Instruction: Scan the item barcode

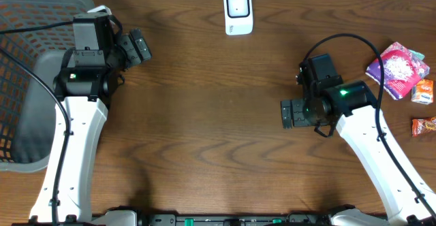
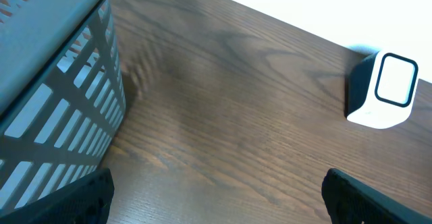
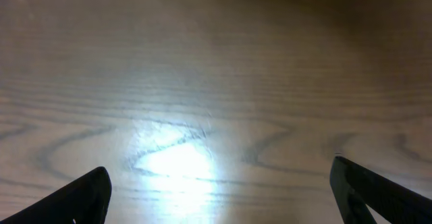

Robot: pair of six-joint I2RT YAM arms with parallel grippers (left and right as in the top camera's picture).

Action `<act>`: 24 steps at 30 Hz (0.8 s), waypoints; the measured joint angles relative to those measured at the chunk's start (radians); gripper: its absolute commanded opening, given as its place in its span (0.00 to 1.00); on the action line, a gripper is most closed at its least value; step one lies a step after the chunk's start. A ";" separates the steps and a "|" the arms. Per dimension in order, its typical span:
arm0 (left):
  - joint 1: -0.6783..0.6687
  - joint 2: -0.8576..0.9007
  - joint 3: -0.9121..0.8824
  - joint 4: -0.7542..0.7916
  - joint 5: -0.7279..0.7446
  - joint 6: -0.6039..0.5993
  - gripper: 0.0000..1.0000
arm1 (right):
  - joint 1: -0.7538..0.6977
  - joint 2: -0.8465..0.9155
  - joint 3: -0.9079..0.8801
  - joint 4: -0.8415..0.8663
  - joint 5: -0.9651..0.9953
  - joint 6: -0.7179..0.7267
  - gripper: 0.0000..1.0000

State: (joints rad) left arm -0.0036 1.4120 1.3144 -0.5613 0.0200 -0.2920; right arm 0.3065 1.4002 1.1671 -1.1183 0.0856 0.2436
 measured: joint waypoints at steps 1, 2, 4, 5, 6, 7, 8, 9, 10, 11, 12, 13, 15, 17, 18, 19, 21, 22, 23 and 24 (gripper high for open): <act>0.000 0.000 0.000 0.000 0.000 0.000 0.98 | 0.000 0.000 0.000 -0.003 0.001 0.000 0.99; 0.000 0.000 0.000 0.000 0.000 0.000 0.98 | 0.000 0.000 0.000 -0.003 0.001 0.000 0.99; 0.000 0.000 0.000 0.000 0.000 0.000 0.98 | 0.000 0.000 0.000 -0.003 0.001 0.000 0.99; 0.000 0.000 0.000 0.000 0.000 0.000 0.98 | 0.000 0.000 0.000 -0.003 0.001 0.000 0.99; 0.000 0.000 0.000 0.000 0.000 0.000 0.98 | 0.000 0.000 0.000 -0.004 0.001 0.000 0.99; 0.000 0.000 0.000 0.000 0.000 0.000 0.98 | 0.000 0.000 0.000 -0.006 0.001 0.000 0.99; 0.000 0.000 0.000 0.000 0.000 0.000 0.98 | 0.000 0.000 0.000 -0.007 0.001 -0.002 0.99; 0.000 0.000 0.000 0.000 0.000 0.000 0.98 | 0.000 0.000 0.000 -0.006 0.001 -0.004 0.99; 0.000 0.000 0.000 0.000 0.000 0.000 0.98 | 0.000 0.000 0.000 -0.006 0.001 -0.006 0.99; 0.000 0.000 0.000 0.000 0.000 0.000 0.98 | 0.000 0.000 -0.001 -0.005 0.002 -0.007 0.99; 0.000 0.000 0.000 0.000 0.000 0.000 0.98 | 0.000 0.000 -0.003 0.000 0.002 -0.009 0.99; 0.000 0.000 0.000 0.000 0.000 0.000 0.98 | 0.000 -0.001 -0.008 0.016 0.002 -0.014 0.99; 0.000 0.000 0.000 0.000 0.000 0.000 0.98 | 0.000 -0.004 -0.026 0.072 0.002 -0.028 0.99; 0.000 0.000 0.000 0.000 0.000 0.000 0.98 | 0.000 -0.015 -0.057 0.149 0.002 -0.048 0.99; 0.000 0.000 0.000 0.000 0.000 0.000 0.98 | 0.000 -0.024 -0.078 0.191 0.002 -0.055 0.99; 0.000 0.000 0.000 0.000 0.000 0.000 0.98 | 0.000 -0.036 -0.102 0.229 0.002 -0.061 0.99; 0.000 0.000 0.000 0.000 0.000 0.000 0.98 | 0.000 -0.071 -0.165 0.303 0.002 -0.070 0.99; 0.000 0.000 0.000 0.000 0.000 0.000 0.98 | 0.000 -0.096 -0.205 0.343 0.002 -0.073 0.99; 0.000 0.000 0.000 0.001 0.000 0.000 0.98 | 0.000 -0.117 -0.240 0.372 0.002 -0.074 0.99; 0.000 0.000 0.000 0.001 0.000 0.000 0.98 | 0.000 -0.141 -0.279 0.407 0.000 -0.076 0.99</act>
State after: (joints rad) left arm -0.0036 1.4120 1.3144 -0.5606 0.0200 -0.2920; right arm 0.3065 1.2594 0.8879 -0.7113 0.0860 0.1673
